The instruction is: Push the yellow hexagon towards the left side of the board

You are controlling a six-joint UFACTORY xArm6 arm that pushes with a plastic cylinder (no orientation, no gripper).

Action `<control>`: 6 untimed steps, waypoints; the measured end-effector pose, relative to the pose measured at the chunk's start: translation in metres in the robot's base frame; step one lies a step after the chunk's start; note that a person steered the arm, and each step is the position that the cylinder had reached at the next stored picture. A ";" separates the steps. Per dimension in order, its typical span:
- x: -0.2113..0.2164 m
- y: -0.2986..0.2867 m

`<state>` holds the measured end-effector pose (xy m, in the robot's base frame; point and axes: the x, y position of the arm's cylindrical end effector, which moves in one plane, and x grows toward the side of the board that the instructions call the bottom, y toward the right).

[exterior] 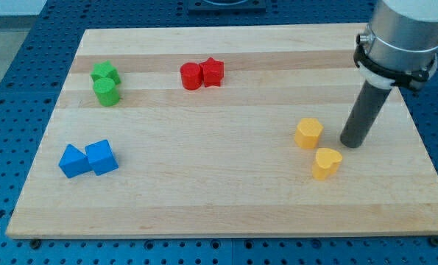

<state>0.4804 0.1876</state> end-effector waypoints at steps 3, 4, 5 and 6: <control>0.045 -0.194; 0.040 -0.128; 0.015 -0.066; -0.009 -0.008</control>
<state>0.4712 0.1794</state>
